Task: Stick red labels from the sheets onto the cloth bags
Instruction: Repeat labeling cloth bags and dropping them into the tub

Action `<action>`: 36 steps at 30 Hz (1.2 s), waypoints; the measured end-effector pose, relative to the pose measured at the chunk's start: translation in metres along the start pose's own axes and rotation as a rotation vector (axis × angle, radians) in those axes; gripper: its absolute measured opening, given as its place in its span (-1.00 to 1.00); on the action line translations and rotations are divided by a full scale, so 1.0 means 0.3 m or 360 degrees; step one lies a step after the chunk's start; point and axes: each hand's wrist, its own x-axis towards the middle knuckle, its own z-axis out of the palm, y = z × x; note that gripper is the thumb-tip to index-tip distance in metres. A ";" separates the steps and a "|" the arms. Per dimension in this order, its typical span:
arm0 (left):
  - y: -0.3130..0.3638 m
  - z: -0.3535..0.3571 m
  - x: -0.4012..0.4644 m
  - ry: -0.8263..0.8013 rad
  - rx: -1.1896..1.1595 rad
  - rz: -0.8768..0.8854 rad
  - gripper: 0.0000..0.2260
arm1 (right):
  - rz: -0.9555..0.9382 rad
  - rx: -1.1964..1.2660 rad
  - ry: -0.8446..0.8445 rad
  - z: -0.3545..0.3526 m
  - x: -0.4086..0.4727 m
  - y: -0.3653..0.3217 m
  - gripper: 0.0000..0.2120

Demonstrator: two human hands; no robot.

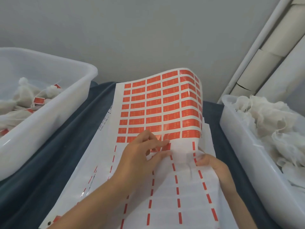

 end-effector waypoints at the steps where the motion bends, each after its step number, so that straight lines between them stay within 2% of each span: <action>1: 0.002 -0.003 0.001 -0.0018 -0.0014 0.0001 -0.63 | -0.0039 0.0129 0.0011 -0.006 -0.006 0.017 -0.79; 4: 0.007 -0.014 0.002 -0.0081 -0.0111 -0.0053 -0.63 | -0.0029 0.0297 -0.0090 -0.024 -0.028 0.032 -0.68; 6: 0.010 -0.020 0.006 -0.0116 -0.0158 -0.0104 -0.60 | -0.0013 0.0326 -0.0090 -0.021 -0.031 0.027 -0.70; 7: 0.010 -0.019 0.008 -0.0130 -0.0165 -0.0124 -0.63 | -0.0031 0.0329 -0.0102 -0.020 -0.028 0.023 -0.75; 9: 0.012 -0.015 0.010 -0.0107 -0.0155 -0.0144 -0.81 | 0.0002 0.0231 -0.0087 -0.019 -0.024 0.007 -0.83; 10: 0.014 -0.013 0.010 -0.0071 -0.0133 -0.0140 -0.87 | 0.0031 0.0139 -0.0102 -0.014 -0.022 -0.012 -0.83; 12: 0.010 -0.005 0.009 0.0002 -0.0065 -0.0126 -0.82 | 0.0032 -0.0071 -0.0093 0.005 -0.006 -0.051 -0.72; 14: 0.009 -0.002 0.014 0.0094 -0.0042 -0.0193 -0.80 | -0.0046 -0.0101 -0.0053 0.000 -0.004 -0.055 -0.64; 16: 0.010 -0.013 0.026 0.0275 -0.0119 -0.0374 -0.83 | -0.0092 -0.0114 0.0034 -0.005 -0.002 -0.040 -0.75; 18: 0.016 -0.040 0.039 0.0492 -0.0225 -0.0484 -0.88 | -0.0206 0.0013 0.0207 -0.022 -0.034 -0.010 -0.77; 21: 0.039 -0.089 0.039 0.0700 -0.0343 -0.0230 -0.96 | -0.0260 -0.0043 0.0341 -0.070 -0.033 0.038 -0.61; 24: 0.064 -0.100 0.026 0.0651 -0.0255 0.0239 -0.92 | -0.0231 -0.0339 0.0389 -0.072 -0.036 0.049 -0.16; 26: 0.075 -0.087 0.014 0.0594 -0.0121 0.0499 -0.87 | -0.0187 -0.0822 0.0710 -0.057 -0.034 0.053 0.10; 27: 0.077 -0.081 0.008 0.0574 -0.0080 0.0582 -0.85 | -0.0254 -0.1057 0.0892 -0.052 -0.030 0.055 0.14; 28: 0.077 -0.077 0.004 0.0560 -0.0047 0.0641 -0.85 | -0.0375 -0.1200 0.1016 -0.042 -0.034 0.055 0.11; 29: 0.076 -0.074 0.000 0.0551 -0.0011 0.0694 -0.84 | -0.0520 -0.1205 0.1065 -0.035 -0.039 0.056 -0.02; 30: 0.074 -0.070 -0.004 0.0537 0.0025 0.0745 -0.84 | -0.0628 -0.1076 0.1018 -0.026 -0.046 0.053 -0.24; 31: 0.072 -0.067 -0.009 0.0515 0.0061 0.0793 -0.84 | -0.0656 -0.0874 0.0903 -0.010 -0.059 0.052 -0.47; 32: 0.070 -0.062 -0.014 0.0485 0.0095 0.0831 -0.84 | -0.0601 -0.0702 0.0699 0.020 -0.077 0.033 -0.57; 34: 0.070 -0.052 -0.021 0.0423 0.0168 0.0862 -0.78 | -0.0406 -0.0492 0.0229 0.060 -0.096 0.010 -0.54; 36: 0.068 -0.045 -0.026 0.0378 0.0230 0.0878 -0.74 | -0.0317 -0.0422 0.0010 0.074 -0.102 0.008 -0.66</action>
